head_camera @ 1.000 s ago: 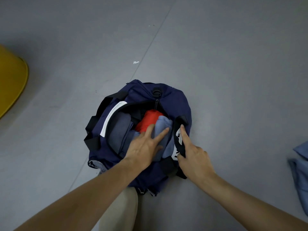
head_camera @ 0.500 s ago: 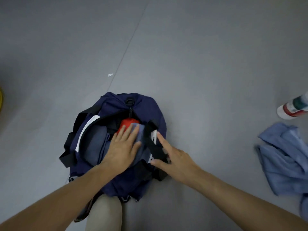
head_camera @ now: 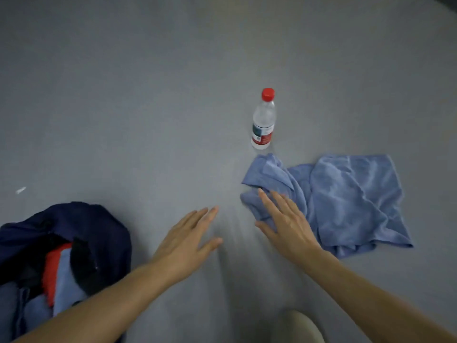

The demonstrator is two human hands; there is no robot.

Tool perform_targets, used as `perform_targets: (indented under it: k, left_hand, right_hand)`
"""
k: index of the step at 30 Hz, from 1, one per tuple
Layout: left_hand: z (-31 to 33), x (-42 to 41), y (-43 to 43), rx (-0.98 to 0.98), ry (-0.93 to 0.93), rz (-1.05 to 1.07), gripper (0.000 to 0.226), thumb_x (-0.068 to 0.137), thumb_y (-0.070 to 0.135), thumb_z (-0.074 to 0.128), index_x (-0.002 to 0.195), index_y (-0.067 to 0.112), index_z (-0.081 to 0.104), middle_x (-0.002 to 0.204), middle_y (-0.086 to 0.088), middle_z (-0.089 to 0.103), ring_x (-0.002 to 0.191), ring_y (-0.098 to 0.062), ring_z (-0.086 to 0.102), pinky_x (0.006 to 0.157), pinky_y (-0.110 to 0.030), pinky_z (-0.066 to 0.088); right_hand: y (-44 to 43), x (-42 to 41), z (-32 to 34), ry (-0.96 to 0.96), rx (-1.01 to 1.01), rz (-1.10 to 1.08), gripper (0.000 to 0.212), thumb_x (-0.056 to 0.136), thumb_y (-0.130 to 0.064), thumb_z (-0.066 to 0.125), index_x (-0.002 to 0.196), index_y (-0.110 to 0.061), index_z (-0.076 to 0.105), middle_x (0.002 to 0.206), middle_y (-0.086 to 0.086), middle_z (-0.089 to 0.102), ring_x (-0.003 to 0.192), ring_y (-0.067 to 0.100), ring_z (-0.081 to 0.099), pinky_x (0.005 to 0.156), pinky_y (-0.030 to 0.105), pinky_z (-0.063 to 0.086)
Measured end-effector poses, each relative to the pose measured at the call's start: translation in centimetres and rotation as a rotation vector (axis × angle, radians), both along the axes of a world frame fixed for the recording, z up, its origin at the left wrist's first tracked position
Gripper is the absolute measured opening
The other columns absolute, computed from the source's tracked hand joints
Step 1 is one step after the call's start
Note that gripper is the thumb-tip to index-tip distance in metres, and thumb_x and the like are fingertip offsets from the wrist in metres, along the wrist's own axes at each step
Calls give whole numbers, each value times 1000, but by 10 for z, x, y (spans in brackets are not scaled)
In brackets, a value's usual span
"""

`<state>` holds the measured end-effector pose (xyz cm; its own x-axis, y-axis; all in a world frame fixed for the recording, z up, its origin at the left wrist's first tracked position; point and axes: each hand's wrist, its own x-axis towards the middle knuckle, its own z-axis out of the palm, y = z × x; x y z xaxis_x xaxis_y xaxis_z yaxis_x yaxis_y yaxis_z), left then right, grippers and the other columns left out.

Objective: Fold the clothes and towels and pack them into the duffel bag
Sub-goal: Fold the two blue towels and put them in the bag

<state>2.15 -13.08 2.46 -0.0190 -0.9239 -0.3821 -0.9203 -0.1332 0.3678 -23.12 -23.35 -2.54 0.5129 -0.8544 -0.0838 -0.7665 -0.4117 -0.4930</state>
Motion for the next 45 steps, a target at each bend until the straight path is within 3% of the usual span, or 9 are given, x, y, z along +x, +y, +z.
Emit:
perform_targets:
  k: [8, 13, 18, 22, 28, 34, 38, 42, 45]
  left_hand:
    - [-57, -133, -79, 14, 84, 21, 77, 100, 48, 49, 159, 37, 0, 165, 1, 21, 148, -22, 27, 115, -41, 33]
    - [-33, -123, -70, 25, 120, 150, 73, 102, 43, 48, 160, 30, 5, 164, 6, 22, 148, -17, 27, 117, -31, 28]
    - [47, -74, -20, -23, 65, 288, 64, 102, 40, 48, 157, 37, 17, 160, 13, 30, 146, -7, 29, 114, -20, 22]
    - [133, -30, 29, -50, 37, 411, 57, 101, 40, 52, 152, 46, 27, 152, 16, 41, 138, -4, 39, 112, -24, 32]
    - [238, 3, 87, -107, 60, 575, 60, 98, 40, 57, 151, 47, 29, 145, 13, 50, 125, -10, 53, 99, -22, 40]
    - [276, 26, 132, -258, 405, 876, 65, 97, 45, 57, 155, 35, 29, 147, 0, 50, 134, -12, 48, 112, -32, 36]
    - [280, 44, 140, -294, 695, 1085, 64, 97, 52, 54, 153, 27, 35, 145, 1, 51, 134, -16, 49, 114, -36, 36]
    - [290, 59, 135, -328, 1043, 1152, 42, 98, 52, 55, 120, 19, 67, 104, 1, 73, 95, -18, 68, 81, -34, 52]
    - [300, 70, 132, -457, 1097, 1218, 24, 97, 35, 63, 99, 12, 70, 90, -7, 72, 87, -24, 66, 71, -34, 51]
  right_hand:
    - [-30, -40, -53, 58, -66, -256, 60, 100, -41, 52, 156, -30, 32, 158, 13, 34, 102, 37, 55, 87, 45, 49]
    - [-85, -25, -40, 133, 74, -339, 52, 102, -36, 51, 150, -22, 37, 121, 10, 59, 108, 32, 59, 82, 38, 47]
    - [-90, -4, -4, 115, 129, -224, 21, 97, -16, 51, 113, -15, 64, 106, 9, 68, 95, 30, 65, 68, 31, 39]
    - [-61, 25, 76, -73, 126, -17, 24, 98, -21, 51, 117, -17, 65, 107, 6, 67, 97, 29, 62, 75, 32, 43]
    - [-14, 65, 214, -164, 118, 255, 19, 89, -19, 53, 75, -31, 47, 79, -3, 59, 76, 22, 55, 64, 31, 38]
    - [36, 95, 319, -274, 64, 356, 16, 88, -17, 60, 74, -23, 54, 65, -15, 56, 61, 11, 48, 61, 32, 40]
    - [77, 114, 364, -314, 122, 439, 12, 90, -20, 61, 82, -29, 61, 72, -4, 62, 68, 22, 56, 69, 38, 48]
    - [115, 133, 375, -286, 150, 479, 6, 88, -26, 57, 90, -27, 63, 78, -1, 64, 74, 24, 58, 74, 43, 52]
    - [132, 142, 367, -224, 100, 447, 6, 89, -21, 58, 88, -26, 61, 78, -4, 63, 73, 19, 57, 72, 39, 51]
